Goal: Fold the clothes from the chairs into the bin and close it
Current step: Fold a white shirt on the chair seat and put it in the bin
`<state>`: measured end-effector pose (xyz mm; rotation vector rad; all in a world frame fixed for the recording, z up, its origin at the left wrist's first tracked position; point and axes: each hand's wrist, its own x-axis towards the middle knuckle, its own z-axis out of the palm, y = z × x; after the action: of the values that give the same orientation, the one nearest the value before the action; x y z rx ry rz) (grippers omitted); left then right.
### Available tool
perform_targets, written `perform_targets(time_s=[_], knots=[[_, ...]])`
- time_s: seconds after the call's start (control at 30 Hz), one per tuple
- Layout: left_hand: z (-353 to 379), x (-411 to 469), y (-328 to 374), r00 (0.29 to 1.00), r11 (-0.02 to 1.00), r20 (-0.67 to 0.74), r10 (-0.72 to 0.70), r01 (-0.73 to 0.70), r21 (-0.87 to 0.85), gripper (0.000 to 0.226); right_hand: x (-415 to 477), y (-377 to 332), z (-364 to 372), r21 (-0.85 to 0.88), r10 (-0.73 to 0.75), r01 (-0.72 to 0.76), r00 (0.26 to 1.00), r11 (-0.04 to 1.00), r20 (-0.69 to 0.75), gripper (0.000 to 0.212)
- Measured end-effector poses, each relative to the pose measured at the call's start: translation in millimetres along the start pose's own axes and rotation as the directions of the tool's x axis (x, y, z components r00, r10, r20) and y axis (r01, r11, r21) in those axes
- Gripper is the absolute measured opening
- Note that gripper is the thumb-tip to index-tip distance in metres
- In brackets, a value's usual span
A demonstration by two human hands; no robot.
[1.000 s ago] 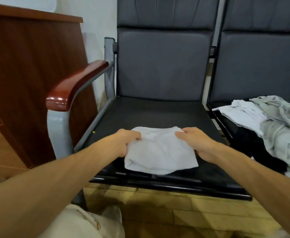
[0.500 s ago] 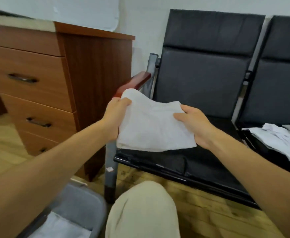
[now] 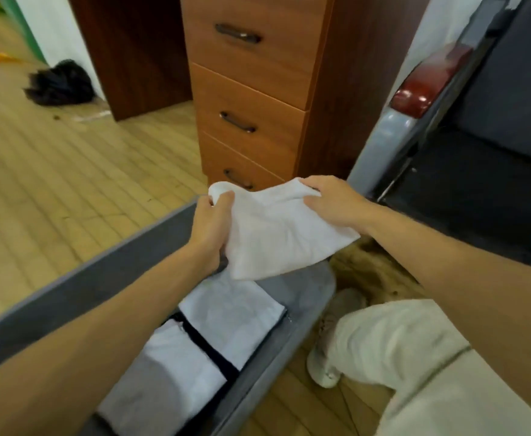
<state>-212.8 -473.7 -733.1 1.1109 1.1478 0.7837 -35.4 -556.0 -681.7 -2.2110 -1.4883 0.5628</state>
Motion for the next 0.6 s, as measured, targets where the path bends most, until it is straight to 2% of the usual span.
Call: perform_targets(time_s=[0.13,0.37,0.47,0.53,0.6], knots=[[-44,1,-58,0.993,0.992,-0.062,-0.101,0.105,0.067,0.022,11,3,51,-0.154,-0.013,0.042,0.982,0.987,0.188,0.045],[-93,3,-129,0.959,0.966,-0.173,-0.223,0.241,0.091,0.012,30,-9,124,-0.139,-0.029,0.084,0.932,0.987,0.36,0.048],[-103,5,-151,0.923,0.914,-0.05,-0.381,0.385,0.132,0.009,41,-4,144,-0.091,0.057,-0.027,0.935,0.995,0.349,0.041],[-106,1,-162,0.853,0.825,0.036,-0.52,0.491,0.278,0.009,41,5,150,-0.132,0.162,-0.123,0.923,0.984,0.349,0.032],[-109,-1,-171,0.798,0.727,0.052,-0.601,0.518,0.45,0.021,34,12,148,-0.186,0.2,-0.139,0.91,0.973,0.364,0.03]])
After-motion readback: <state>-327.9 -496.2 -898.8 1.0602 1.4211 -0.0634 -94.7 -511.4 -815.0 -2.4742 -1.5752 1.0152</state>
